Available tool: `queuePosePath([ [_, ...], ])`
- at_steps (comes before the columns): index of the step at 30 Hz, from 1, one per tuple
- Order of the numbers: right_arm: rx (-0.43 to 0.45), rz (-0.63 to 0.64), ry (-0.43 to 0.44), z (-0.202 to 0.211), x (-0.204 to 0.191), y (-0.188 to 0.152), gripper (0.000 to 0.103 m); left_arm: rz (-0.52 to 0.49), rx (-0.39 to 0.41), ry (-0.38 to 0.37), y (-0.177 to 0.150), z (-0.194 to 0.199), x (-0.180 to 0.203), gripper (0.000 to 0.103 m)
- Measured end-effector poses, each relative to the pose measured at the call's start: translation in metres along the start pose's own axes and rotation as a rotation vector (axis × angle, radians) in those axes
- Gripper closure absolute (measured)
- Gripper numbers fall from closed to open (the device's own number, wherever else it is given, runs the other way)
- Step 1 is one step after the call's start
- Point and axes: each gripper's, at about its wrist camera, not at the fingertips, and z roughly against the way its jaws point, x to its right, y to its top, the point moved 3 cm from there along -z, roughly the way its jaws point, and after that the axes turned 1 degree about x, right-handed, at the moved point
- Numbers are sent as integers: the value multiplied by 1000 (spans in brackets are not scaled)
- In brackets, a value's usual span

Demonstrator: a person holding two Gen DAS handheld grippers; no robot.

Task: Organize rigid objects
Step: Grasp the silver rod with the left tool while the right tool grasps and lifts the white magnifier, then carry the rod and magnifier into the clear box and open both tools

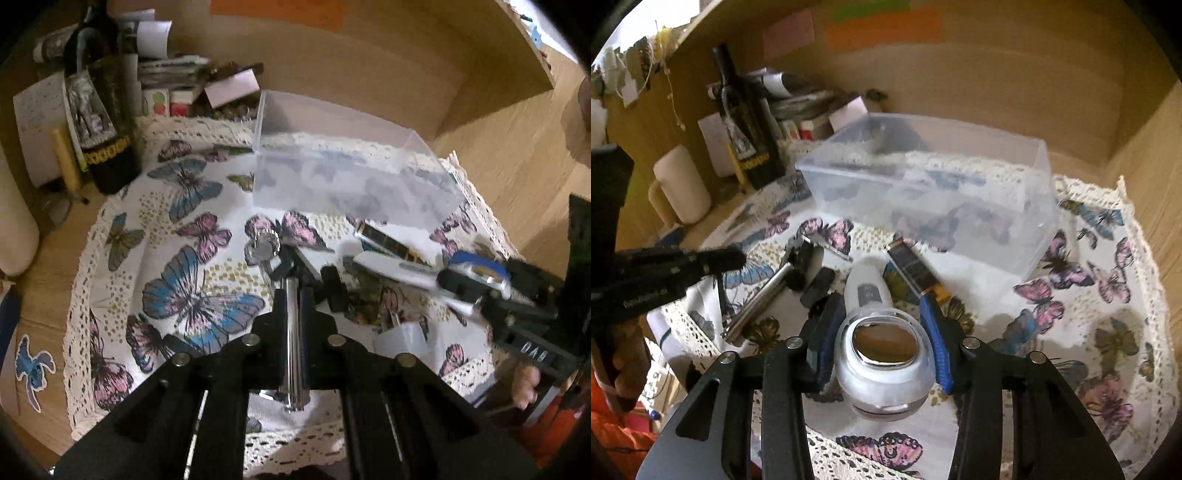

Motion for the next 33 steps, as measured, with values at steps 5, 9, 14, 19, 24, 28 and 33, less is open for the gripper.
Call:
queuePosePath([
  [5, 56, -26, -5, 12, 5, 10, 64, -36, -106, 20, -17, -25, 3, 82],
  [9, 97, -39, 2, 21, 6, 19, 64, -63, -128, 34, -22, -42, 5, 83],
  [14, 132, -27, -4, 30, 5, 26, 65, -77, -113, 24, -23, -40, 10, 88],
  [19, 165, -26, -6, 37, 6, 36, 65, -47, -45, 4, -16, -21, 15, 88],
  [24, 225, -23, -18, 49, 9, 53, 65, -43, 47, -15, 6, 4, 20, 88],
  [28, 288, -2, -43, 63, 8, 71, 65, -36, 93, -34, 25, 13, 24, 88],
  [33, 366, 16, -62, 82, 8, 91, 65, -64, 162, -52, 52, 30, 33, 88],
])
